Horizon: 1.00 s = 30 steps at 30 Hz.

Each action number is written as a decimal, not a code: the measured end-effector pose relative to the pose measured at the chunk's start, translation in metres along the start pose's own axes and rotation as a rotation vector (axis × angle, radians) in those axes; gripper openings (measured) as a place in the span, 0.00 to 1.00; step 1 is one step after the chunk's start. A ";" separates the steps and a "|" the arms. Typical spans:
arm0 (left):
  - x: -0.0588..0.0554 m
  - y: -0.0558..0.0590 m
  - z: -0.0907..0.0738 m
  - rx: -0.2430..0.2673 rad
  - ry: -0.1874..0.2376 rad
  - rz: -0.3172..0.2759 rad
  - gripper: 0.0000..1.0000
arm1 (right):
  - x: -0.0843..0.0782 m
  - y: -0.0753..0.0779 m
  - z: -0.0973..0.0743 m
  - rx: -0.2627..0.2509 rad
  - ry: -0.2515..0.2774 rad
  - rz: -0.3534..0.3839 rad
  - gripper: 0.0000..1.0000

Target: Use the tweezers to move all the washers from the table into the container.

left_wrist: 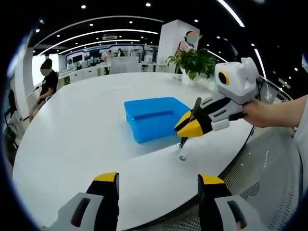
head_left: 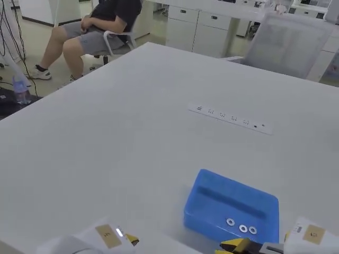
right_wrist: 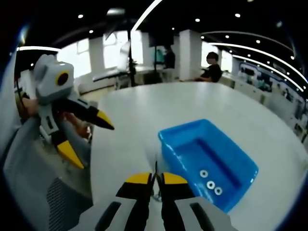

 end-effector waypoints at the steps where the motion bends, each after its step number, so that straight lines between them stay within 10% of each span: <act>1: 0.000 0.000 0.000 -0.001 0.000 -0.002 0.66 | 0.000 -0.001 0.000 0.001 -0.002 -0.002 0.04; 24: 0.000 0.000 0.000 -0.009 -0.001 -0.006 0.64 | -0.001 0.000 0.000 -0.001 0.001 0.001 0.04; 30: 0.009 0.007 -0.008 -0.026 0.103 -0.006 0.78 | -0.001 0.001 -0.001 -0.006 0.009 0.026 0.04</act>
Point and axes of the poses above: the centre of the closed fingertips' face, and the gripper's own axes: z roughly forward along the fingers, y roughly to its right, x roughly out of its top, the point moved 10 cm from there along -z, roughly backward along the fingers, and after that the axes turned 12 degrees about y, right-handed, at the moved point
